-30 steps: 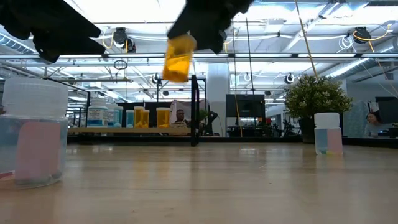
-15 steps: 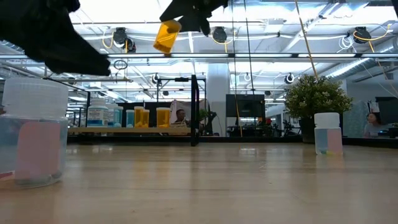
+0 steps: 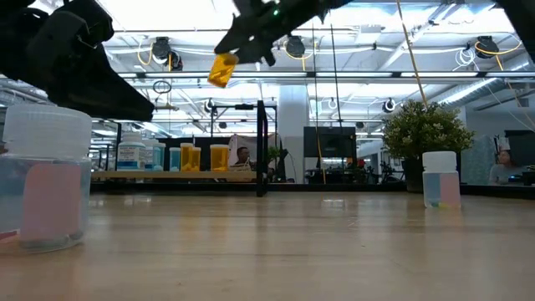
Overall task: Pick and place medicine bottles onto shelf by color
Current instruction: Put the large orange pill bottle aligned with the other large orange pill bottle on the shelf
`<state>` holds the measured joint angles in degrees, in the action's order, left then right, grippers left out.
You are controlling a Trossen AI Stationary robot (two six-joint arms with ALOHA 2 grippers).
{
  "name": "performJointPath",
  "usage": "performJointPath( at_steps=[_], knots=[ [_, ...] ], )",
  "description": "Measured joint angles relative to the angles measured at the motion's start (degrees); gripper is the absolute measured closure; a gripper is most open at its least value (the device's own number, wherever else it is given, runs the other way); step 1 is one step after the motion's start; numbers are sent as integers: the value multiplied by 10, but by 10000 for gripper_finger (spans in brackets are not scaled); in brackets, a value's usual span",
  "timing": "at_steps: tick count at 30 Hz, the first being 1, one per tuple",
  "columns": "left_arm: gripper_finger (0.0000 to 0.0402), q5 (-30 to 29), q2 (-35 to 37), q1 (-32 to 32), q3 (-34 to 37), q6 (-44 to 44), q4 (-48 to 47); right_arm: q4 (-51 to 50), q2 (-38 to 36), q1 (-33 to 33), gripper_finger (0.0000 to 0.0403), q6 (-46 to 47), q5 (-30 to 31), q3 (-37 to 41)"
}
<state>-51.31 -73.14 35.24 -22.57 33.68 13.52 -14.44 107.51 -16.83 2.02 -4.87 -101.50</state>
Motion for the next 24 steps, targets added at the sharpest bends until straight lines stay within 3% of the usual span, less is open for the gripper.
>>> performJointPath(
  at_steps=[13,24],
  knots=[
    [190,9,0,-30,0,-18,-4,-30,145,-14,188,-37,-14,-102],
    [190,33,0,-48,0,-32,-1,-68,190,-28,188,-85,-12,-121]
  ],
)
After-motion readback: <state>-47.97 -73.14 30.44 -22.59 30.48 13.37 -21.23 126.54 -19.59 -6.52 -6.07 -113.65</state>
